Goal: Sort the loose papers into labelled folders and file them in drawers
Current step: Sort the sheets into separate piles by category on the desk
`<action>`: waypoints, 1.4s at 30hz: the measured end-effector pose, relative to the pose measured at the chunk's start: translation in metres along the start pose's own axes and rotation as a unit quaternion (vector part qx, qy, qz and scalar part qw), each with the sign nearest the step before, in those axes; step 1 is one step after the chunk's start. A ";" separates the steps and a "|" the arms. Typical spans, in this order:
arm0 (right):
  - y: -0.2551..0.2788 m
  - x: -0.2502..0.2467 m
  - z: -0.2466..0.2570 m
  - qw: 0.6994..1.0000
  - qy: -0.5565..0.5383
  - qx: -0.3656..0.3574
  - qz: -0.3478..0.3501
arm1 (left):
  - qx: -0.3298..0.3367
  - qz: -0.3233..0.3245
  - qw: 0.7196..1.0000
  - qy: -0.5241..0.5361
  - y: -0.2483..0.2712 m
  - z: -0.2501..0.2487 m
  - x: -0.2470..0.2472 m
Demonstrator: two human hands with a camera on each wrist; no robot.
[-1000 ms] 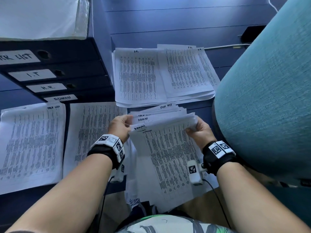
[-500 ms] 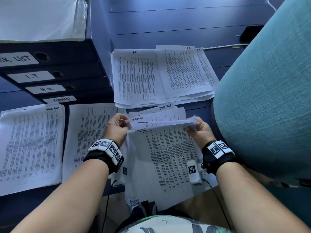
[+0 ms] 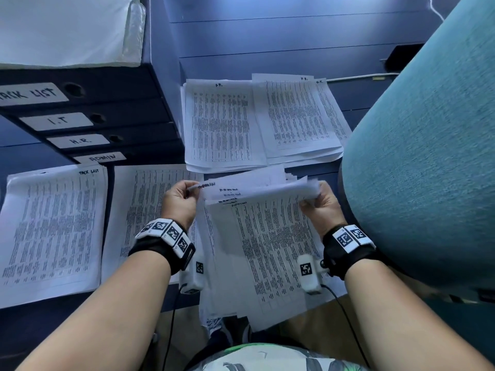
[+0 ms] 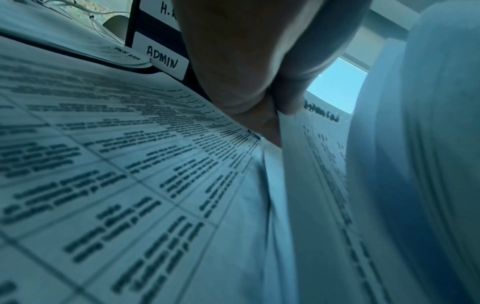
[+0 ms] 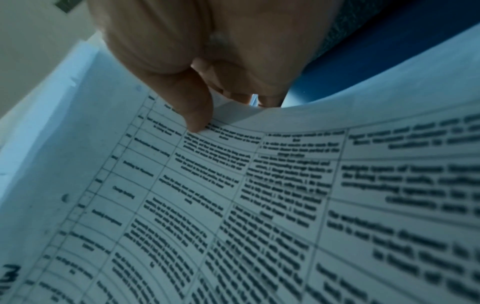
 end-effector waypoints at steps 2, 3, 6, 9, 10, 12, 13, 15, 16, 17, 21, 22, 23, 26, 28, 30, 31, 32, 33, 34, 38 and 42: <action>0.001 -0.001 0.002 1.000 -0.011 0.002 0.006 | -0.004 -0.003 1.000 0.001 0.000 0.000 -0.001; 0.001 0.000 0.003 1.000 -0.021 0.005 0.014 | -0.005 -0.003 1.000 0.001 0.001 -0.001 -0.001; 0.000 0.001 0.000 1.000 -0.005 0.012 0.029 | -0.015 0.000 1.000 0.002 0.001 -0.001 -0.001; -0.001 0.003 0.004 1.000 0.021 -0.007 0.017 | -0.025 0.020 0.999 0.023 0.003 -0.004 0.004; -0.001 0.004 0.006 1.000 0.008 -0.009 0.012 | -0.024 0.029 0.998 0.040 0.005 -0.006 0.008; -0.003 0.005 0.008 1.000 -0.009 -0.006 0.011 | -0.027 0.049 0.994 0.094 0.013 -0.015 0.015; -0.003 0.006 0.009 1.000 -0.005 -0.001 0.009 | -0.034 0.063 0.989 0.129 0.018 -0.019 0.019; -0.004 0.004 0.014 1.000 0.018 0.004 -0.020 | -0.041 0.100 0.979 0.175 0.025 -0.021 0.025; -0.005 0.002 0.018 0.999 0.027 0.002 -0.041 | -0.045 0.121 0.974 0.185 0.029 -0.021 0.029; -0.006 0.000 0.023 0.998 0.029 -0.004 -0.063 | -0.050 0.142 0.972 0.181 0.034 -0.021 0.032; -0.004 0.005 0.057 0.996 0.014 -0.036 -0.084 | -0.029 0.152 0.986 0.068 0.047 -0.025 0.029; -0.003 0.008 0.068 0.996 0.006 -0.056 -0.070 | -0.010 0.135 0.990 0.046 0.047 -0.027 0.024; -0.001 0.013 0.081 0.996 -0.009 -0.080 -0.047 | 0.006 0.116 0.993 0.035 0.047 -0.032 0.017; -0.002 0.032 0.101 0.992 -0.044 -0.103 0.060 | 0.055 0.060 0.994 0.070 0.054 -0.055 -0.005; -0.001 0.049 0.098 0.989 -0.017 -0.071 0.126 | 0.079 0.036 0.993 0.086 0.059 -0.069 -0.019; 0.004 0.060 0.092 0.989 0.016 -0.063 0.134 | 0.078 0.034 0.990 0.114 0.064 -0.078 -0.028; 0.008 0.063 0.092 0.991 0.023 -0.072 0.114 | 0.074 0.038 0.990 0.118 0.067 -0.080 -0.030; 0.011 0.065 0.094 0.992 0.017 -0.082 0.090 | 0.071 0.040 0.990 0.116 0.070 -0.082 -0.032; 0.014 0.069 0.097 0.994 0.001 -0.089 0.070 | 0.068 0.035 0.991 0.110 0.073 -0.082 -0.035; 0.015 0.074 0.100 0.994 -0.017 -0.095 0.057 | 0.067 0.025 0.992 0.105 0.075 -0.082 -0.040; 0.020 0.094 0.107 0.992 -0.045 -0.109 0.051 | 0.069 -0.004 0.993 0.098 0.080 -0.079 -0.061; 0.020 0.106 0.078 0.996 0.027 -0.080 0.026 | 0.034 -0.005 0.999 -0.034 0.071 -0.055 -0.075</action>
Point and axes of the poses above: each hand's wrist, its own y-axis away from the middle knuckle, its own x-axis out of the palm, z = x × y, the point moved 9 cm from there along -y, towards the middle knuckle, and after that the axes turned 7 degrees about z, right-handed, at the moved point
